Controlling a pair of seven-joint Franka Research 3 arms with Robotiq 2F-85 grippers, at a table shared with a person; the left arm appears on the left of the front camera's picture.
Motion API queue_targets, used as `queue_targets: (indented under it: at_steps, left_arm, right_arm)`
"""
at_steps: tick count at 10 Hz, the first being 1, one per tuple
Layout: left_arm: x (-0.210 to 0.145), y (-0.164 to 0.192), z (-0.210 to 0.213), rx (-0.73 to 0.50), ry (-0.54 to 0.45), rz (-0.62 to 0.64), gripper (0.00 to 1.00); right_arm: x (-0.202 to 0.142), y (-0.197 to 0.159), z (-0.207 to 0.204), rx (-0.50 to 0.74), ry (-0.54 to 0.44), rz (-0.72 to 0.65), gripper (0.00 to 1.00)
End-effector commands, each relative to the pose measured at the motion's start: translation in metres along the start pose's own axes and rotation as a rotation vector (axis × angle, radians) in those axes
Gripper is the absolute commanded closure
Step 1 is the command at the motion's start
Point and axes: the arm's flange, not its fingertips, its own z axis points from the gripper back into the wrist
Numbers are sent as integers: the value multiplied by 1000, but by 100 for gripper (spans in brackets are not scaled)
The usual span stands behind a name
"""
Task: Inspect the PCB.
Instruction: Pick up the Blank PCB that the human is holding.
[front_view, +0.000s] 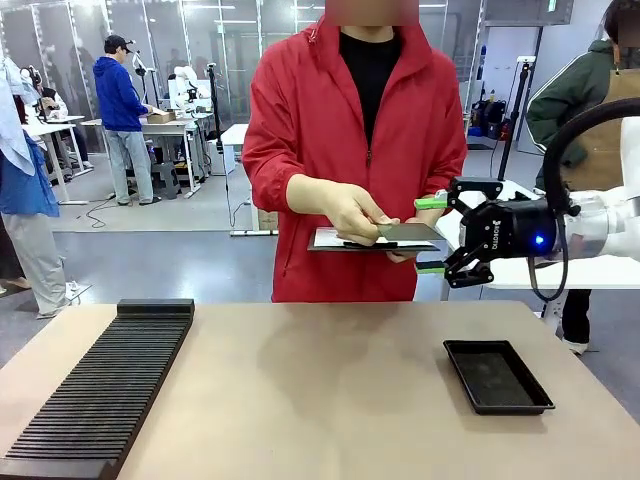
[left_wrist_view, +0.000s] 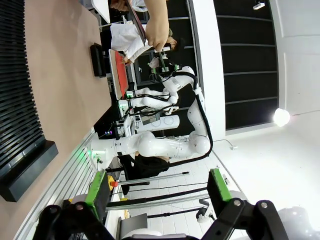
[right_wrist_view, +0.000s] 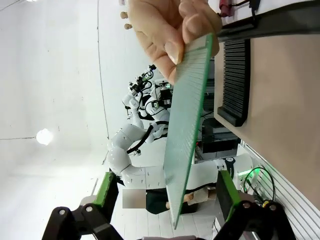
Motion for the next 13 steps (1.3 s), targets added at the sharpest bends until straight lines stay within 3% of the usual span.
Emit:
queue_targets:
  at_steps: [1,4,5,13]
  left_arm:
    - [-2,-4,0,8,6,13,0]
    - [-2,-4,0,8,6,13,0]
    - [-2,-4,0,8,6,13,0]
    - [-2,-4,0,8,6,13,0]
  right_arm:
    - [2,1,-10,13,-7,-49,7]
    - [-2,-3,-16,26,12,-36,93]
    - [-3,-2,-19,33,16,-40,100]
    - [-5,-4,-26,50,25,-49,100]
